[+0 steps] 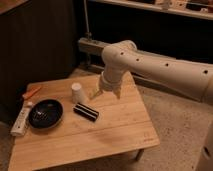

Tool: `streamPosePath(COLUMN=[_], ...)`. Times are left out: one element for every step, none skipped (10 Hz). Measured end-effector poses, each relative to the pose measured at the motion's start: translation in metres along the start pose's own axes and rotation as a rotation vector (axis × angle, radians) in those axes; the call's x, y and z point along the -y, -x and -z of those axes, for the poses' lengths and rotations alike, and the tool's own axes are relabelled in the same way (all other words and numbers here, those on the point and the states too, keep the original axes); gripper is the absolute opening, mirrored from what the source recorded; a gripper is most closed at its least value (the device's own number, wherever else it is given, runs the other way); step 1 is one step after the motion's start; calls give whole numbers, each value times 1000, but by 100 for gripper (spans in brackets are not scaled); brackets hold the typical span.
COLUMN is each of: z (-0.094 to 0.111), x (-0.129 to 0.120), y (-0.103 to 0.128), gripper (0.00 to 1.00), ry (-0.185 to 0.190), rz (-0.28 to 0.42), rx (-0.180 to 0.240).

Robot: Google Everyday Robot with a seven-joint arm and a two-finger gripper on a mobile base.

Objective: Move the arm in a circular motion

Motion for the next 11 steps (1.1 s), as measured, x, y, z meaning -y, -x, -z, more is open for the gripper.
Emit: streamPosePath(z=[0, 1, 3, 3, 4, 5, 8, 11, 15, 21, 26], x=[-11, -16, -15, -10, -8, 4, 15, 31, 46, 70, 93], y=[29, 49, 67, 81, 87, 89, 87, 82, 75, 61, 46], gripper=[80, 80, 80, 80, 80, 80, 80, 80, 80, 80, 80], ry=[13, 11, 1, -12, -16, -30, -37, -46, -54, -68, -80], rz=[45, 71, 80, 72, 53, 29, 1, -28, -53, -91, -130], rx=[22, 37, 49, 56, 65, 71, 78, 86, 91, 96, 101])
